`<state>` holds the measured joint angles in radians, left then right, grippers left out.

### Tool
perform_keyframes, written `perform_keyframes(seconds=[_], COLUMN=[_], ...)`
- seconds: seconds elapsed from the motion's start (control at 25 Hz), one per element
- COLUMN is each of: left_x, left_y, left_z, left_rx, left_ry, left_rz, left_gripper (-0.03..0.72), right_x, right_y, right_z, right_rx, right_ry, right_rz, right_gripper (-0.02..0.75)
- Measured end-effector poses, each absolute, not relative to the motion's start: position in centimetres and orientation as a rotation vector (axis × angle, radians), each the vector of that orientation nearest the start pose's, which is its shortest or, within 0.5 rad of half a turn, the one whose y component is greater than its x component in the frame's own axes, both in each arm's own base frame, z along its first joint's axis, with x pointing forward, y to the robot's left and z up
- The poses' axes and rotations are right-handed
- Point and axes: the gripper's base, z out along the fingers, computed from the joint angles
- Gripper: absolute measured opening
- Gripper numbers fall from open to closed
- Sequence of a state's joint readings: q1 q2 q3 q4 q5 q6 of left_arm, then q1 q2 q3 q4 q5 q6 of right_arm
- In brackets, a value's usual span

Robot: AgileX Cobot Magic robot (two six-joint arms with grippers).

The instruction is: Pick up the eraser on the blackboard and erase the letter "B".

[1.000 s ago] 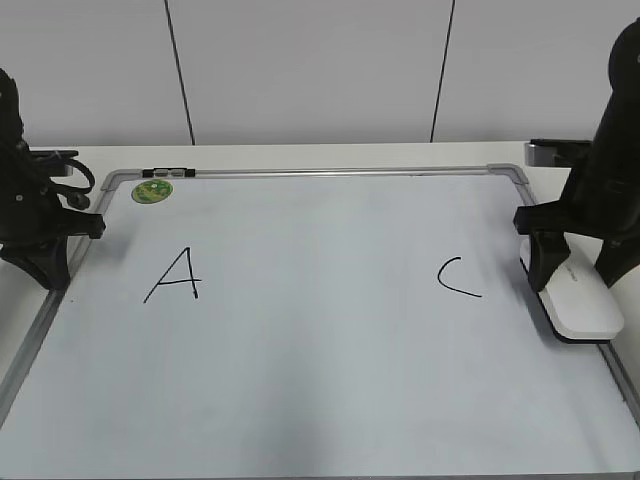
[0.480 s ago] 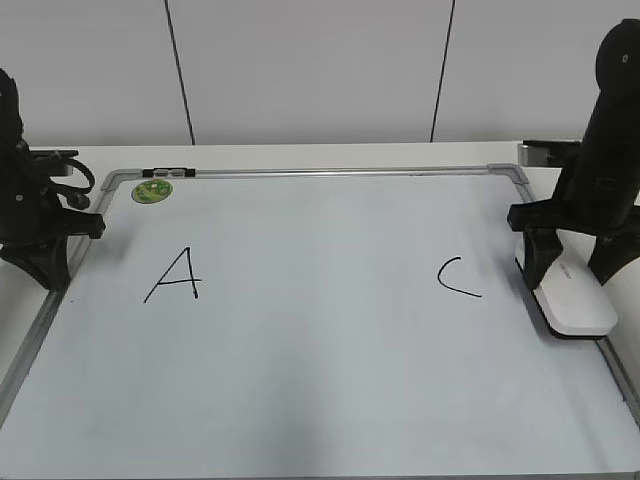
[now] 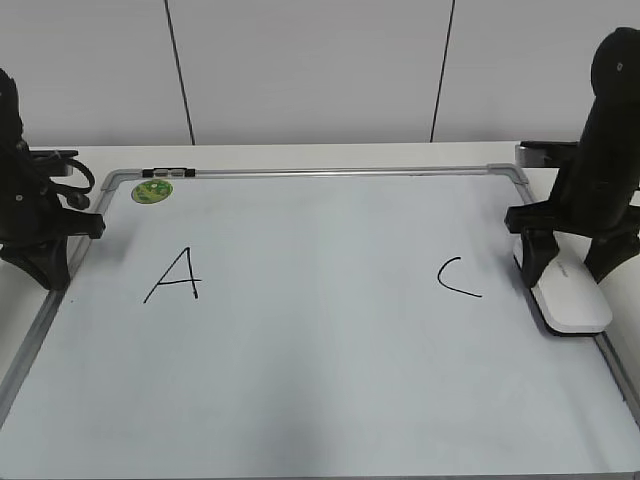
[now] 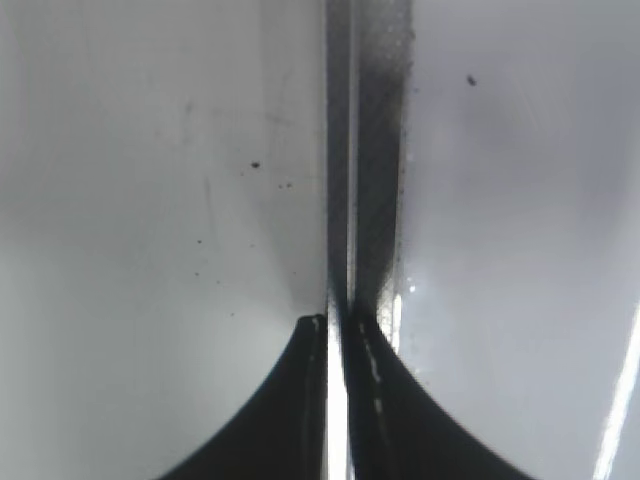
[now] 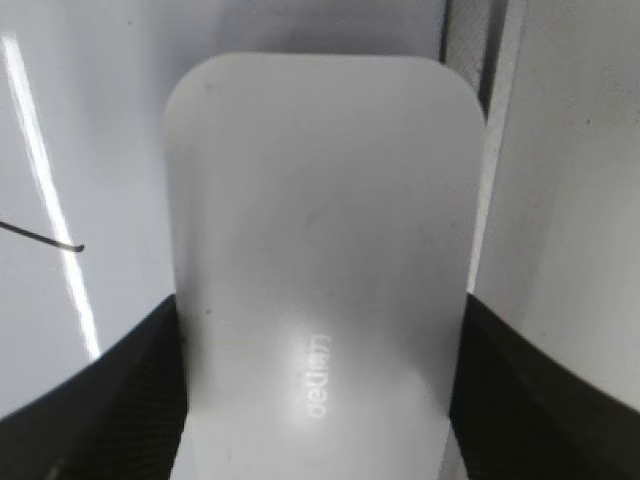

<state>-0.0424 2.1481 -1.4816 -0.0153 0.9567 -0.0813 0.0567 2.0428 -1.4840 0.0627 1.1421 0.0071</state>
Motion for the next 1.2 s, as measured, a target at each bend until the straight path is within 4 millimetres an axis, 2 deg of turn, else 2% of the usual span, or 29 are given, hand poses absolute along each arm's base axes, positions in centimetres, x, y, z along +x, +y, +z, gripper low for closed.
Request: perform_keyframes(seconds=[0.36, 0.76, 0.84, 1.0, 1.2], left_x=[41.1, 41.1, 41.1, 41.1, 41.2], left_y=[-1.9, -1.9, -1.9, -1.9, -1.9], left_z=[12.9, 12.9, 12.9, 12.9, 13.0], left_rx=[-0.075, -0.076, -0.076, -0.078, -0.079], left_ry=[3.107, 3.107, 3.107, 3.107, 3.104], left_rz=[-0.025, -0.026, -0.026, -0.029, -0.031], left_gripper=[0.019, 0.019, 0.019, 0.019, 0.020], right_x=[39.6, 39.8, 39.8, 39.8, 39.7], right_y=[2.4, 2.4, 2.4, 2.4, 2.4], right_z=[17.0, 16.1, 16.1, 16.1, 16.3], right_rx=[-0.061, -0.061, -0.061, -0.061, -0.062], right_ry=[3.136, 3.157, 3.157, 3.158, 3.164], right_rz=[0.032, 0.031, 0.031, 0.031, 0.031], right_gripper=[0.524, 0.528, 0.548, 0.652, 0.669])
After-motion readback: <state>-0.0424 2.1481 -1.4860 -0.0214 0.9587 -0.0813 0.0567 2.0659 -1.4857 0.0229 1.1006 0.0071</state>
